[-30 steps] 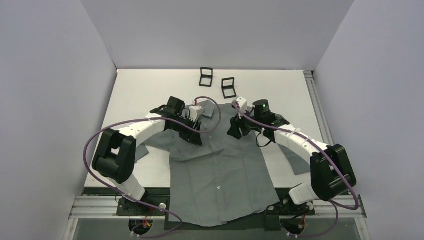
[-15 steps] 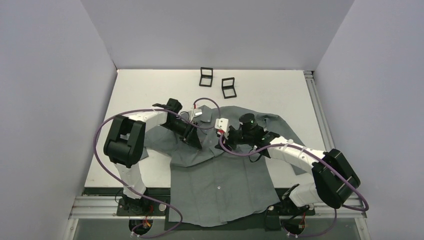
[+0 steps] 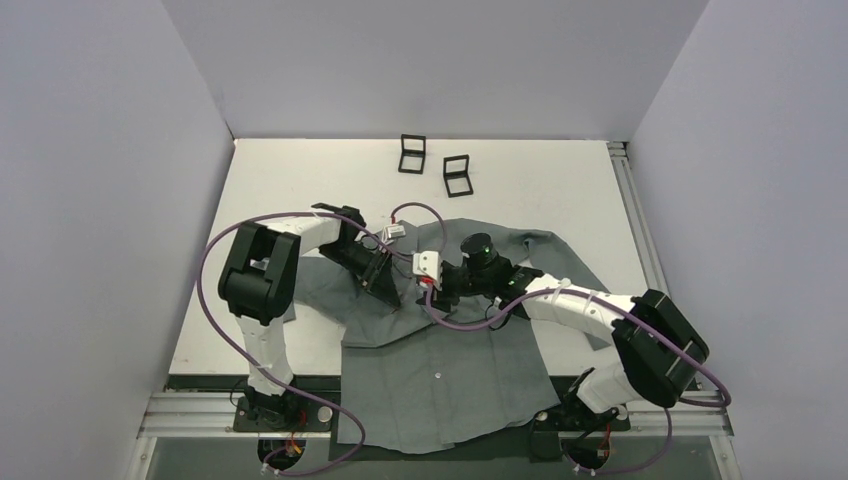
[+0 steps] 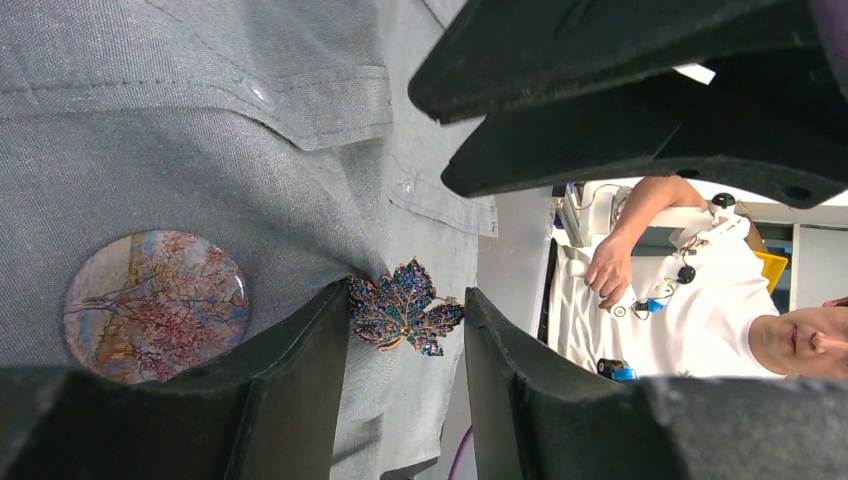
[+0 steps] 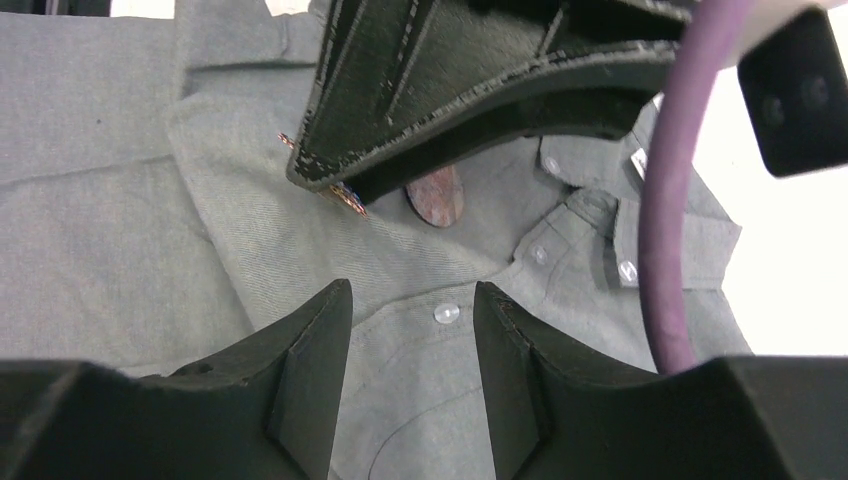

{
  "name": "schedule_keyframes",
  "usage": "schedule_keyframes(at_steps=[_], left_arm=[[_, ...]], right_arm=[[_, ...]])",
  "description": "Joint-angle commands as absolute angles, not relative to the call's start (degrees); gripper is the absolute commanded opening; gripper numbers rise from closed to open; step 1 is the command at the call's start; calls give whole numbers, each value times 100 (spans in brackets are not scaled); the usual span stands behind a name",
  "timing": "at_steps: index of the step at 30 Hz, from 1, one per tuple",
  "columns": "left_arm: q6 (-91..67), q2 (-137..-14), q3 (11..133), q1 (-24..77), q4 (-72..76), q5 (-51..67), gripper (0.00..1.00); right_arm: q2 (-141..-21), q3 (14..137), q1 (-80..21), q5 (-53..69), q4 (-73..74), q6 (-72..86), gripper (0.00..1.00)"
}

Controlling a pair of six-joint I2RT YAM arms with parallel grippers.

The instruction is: Remove the brooch from the garment

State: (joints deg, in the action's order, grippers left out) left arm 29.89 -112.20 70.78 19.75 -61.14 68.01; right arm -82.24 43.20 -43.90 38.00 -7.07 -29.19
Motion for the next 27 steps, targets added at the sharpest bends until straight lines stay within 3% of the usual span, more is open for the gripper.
schedule_keyframes(at_steps=[1,27], left_arm=[[3390,-11237,7295,2032,-6521,7129,26],[3611,-11375,7497,2245,-6805,7161,26]], right_arm=[[-8302,4655,-4586,4102,-783,-3286,44],[-8621,5026,-5105,3977,-95,-4070,20]])
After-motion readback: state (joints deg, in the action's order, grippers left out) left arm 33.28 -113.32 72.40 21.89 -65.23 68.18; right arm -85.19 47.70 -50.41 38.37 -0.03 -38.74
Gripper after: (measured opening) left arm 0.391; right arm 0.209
